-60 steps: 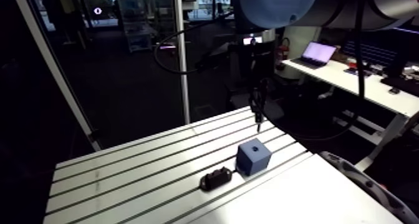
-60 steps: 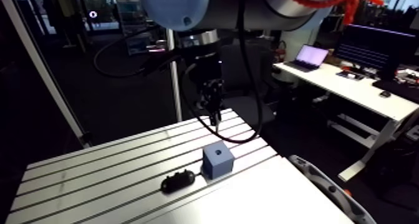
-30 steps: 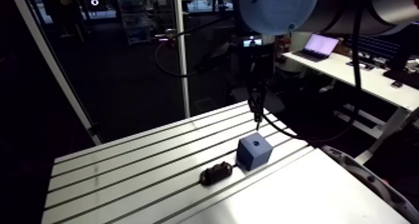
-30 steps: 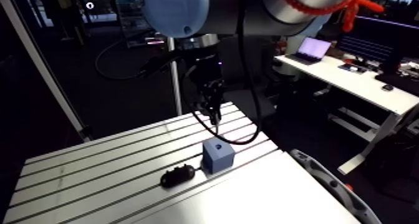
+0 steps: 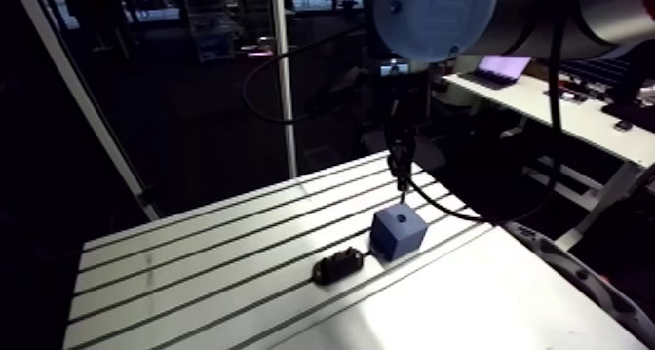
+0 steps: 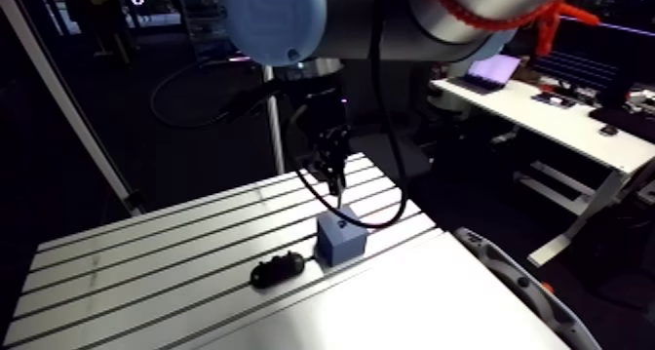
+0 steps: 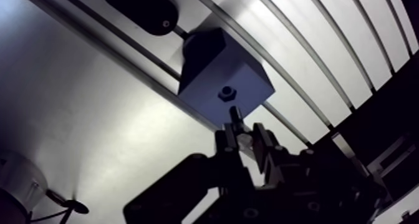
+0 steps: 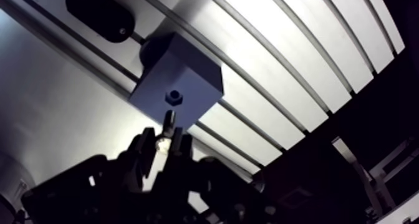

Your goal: Pick up the M10 bolt and insert it into the hex recess until seated.

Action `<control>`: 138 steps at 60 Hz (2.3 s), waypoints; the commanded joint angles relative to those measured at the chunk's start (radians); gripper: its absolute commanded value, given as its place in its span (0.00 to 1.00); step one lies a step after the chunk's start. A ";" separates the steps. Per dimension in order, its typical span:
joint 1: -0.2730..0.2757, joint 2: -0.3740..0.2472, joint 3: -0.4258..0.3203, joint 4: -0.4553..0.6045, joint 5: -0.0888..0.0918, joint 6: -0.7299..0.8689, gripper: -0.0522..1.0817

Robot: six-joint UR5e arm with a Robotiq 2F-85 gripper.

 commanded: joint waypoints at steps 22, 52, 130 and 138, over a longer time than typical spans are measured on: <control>0.000 0.019 0.016 -0.018 -0.017 -0.004 0.94; 0.000 0.022 0.029 -0.018 -0.038 -0.011 0.94; 0.003 0.052 0.017 -0.026 -0.035 -0.006 0.94; 0.003 0.052 0.017 -0.026 -0.034 -0.003 0.94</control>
